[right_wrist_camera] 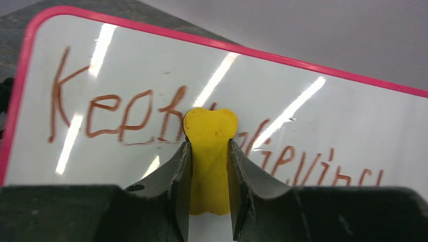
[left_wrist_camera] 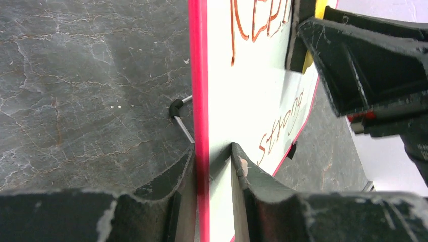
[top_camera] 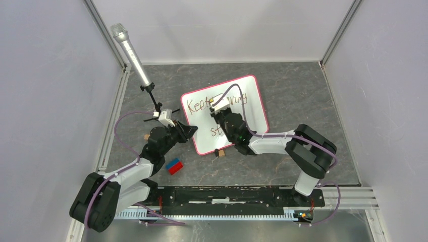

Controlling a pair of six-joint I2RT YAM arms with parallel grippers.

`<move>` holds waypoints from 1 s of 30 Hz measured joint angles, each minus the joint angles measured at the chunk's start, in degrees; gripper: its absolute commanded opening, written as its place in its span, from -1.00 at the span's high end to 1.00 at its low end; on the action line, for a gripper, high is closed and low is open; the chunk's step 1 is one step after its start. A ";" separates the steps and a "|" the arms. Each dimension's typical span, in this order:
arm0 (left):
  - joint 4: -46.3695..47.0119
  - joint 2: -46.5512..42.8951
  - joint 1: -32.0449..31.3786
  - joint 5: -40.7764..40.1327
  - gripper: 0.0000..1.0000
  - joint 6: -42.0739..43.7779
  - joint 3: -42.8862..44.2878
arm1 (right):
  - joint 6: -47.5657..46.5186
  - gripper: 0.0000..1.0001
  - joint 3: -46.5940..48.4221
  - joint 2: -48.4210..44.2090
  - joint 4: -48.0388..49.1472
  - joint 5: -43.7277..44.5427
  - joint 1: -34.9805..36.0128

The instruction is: Erase the whiteboard

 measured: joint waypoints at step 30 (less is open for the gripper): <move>-0.33 -0.52 -0.42 -1.36 0.95 0.00 -0.02 | 0.66 0.85 10.91 5.64 -4.57 -0.61 0.39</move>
